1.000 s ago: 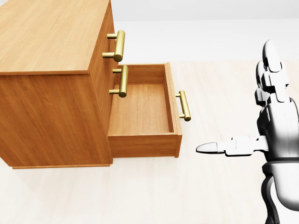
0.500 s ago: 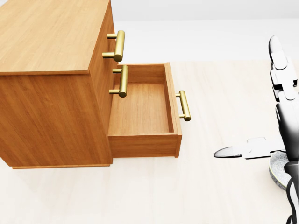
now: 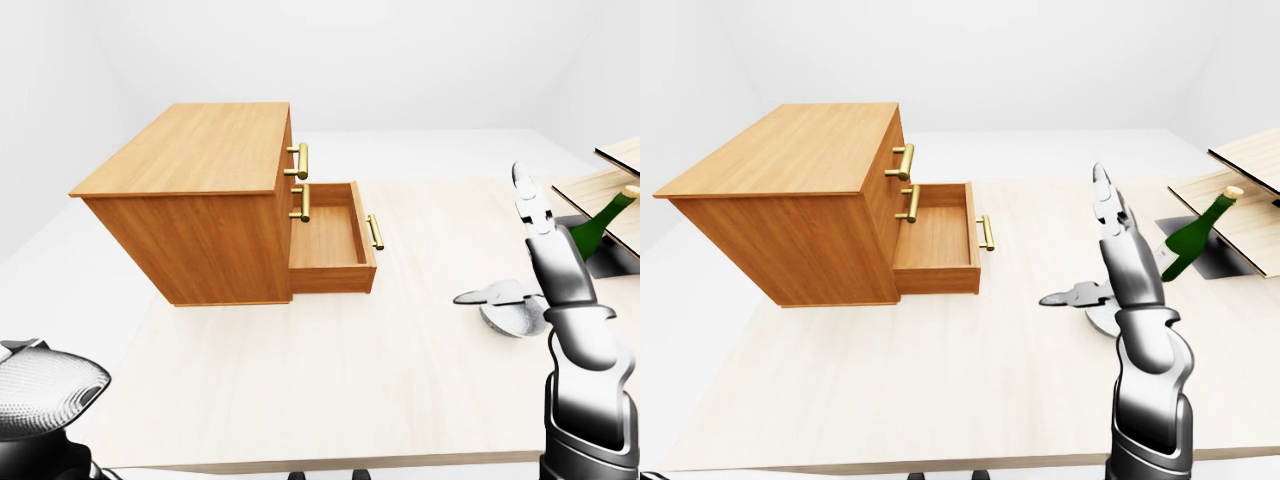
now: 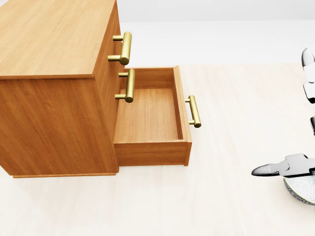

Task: Put the bowl on top of the cabinet.

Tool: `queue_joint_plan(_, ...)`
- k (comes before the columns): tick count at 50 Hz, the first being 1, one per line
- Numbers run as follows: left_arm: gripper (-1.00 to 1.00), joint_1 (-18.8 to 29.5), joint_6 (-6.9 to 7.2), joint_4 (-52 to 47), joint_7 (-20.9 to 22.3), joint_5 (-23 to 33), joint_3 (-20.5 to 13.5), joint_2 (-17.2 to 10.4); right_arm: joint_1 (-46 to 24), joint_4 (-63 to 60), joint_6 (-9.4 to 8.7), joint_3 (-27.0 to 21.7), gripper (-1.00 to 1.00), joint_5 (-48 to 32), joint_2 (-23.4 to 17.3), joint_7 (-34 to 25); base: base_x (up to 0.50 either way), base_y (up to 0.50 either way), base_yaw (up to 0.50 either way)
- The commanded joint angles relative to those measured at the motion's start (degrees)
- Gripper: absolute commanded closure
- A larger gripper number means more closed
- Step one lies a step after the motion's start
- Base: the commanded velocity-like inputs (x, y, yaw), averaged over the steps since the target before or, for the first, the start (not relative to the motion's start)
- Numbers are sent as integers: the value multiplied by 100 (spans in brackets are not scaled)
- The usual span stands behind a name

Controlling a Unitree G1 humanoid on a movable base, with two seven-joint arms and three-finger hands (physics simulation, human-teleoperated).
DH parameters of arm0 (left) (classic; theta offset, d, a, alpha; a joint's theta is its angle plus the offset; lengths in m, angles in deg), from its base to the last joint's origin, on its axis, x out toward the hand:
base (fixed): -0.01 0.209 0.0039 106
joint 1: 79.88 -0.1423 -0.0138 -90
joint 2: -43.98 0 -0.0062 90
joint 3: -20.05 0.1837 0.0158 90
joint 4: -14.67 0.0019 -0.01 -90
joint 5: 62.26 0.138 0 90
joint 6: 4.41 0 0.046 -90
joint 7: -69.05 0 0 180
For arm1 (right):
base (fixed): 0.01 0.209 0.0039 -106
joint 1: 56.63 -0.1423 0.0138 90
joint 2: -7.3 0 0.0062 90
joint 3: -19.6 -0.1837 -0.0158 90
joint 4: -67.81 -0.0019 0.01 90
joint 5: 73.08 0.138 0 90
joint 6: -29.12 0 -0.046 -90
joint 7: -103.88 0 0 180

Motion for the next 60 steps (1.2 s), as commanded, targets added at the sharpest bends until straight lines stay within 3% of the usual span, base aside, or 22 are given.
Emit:
queue_joint_plan(1,-100,2,0,0,-81,-128,-43,-68,183,36,0,-263,-100,-326,-76,-100,0,0,0)
queue_joint_plan(14,-100,-37,0,0,-142,-177,-11,-110,328,76,0,-412,-100,-497,-27,-233,0,0,0)
queue_joint_plan(33,-100,-54,0,0,-108,-121,3,-98,402,1125,0,-502,-100,-791,-203,276,0,0,0)
queue_joint_plan(39,-100,-35,0,0,-125,-160,-34,-115,434,1360,155,-475,-100,-887,-224,422,0,0,0)
queue_joint_plan(46,-100,-23,0,0,-159,-211,-50,-141,433,1408,164,-478,-100,-928,-240,427,0,0,0)
queue_joint_plan(49,-100,-16,0,0,-181,-224,-38,-150,430,1583,281,-457,-100,-962,-259,524,0,0,0)
queue_joint_plan(55,-100,-33,0,0,-201,-259,-47,-170,449,1621,303,-442,-100,-1029,-262,548,0,0,0)
queue_joint_plan(60,-100,-22,0,0,-192,-244,-53,-158,474,1799,440,-428,-100,-1070,-271,654,0,0,0)
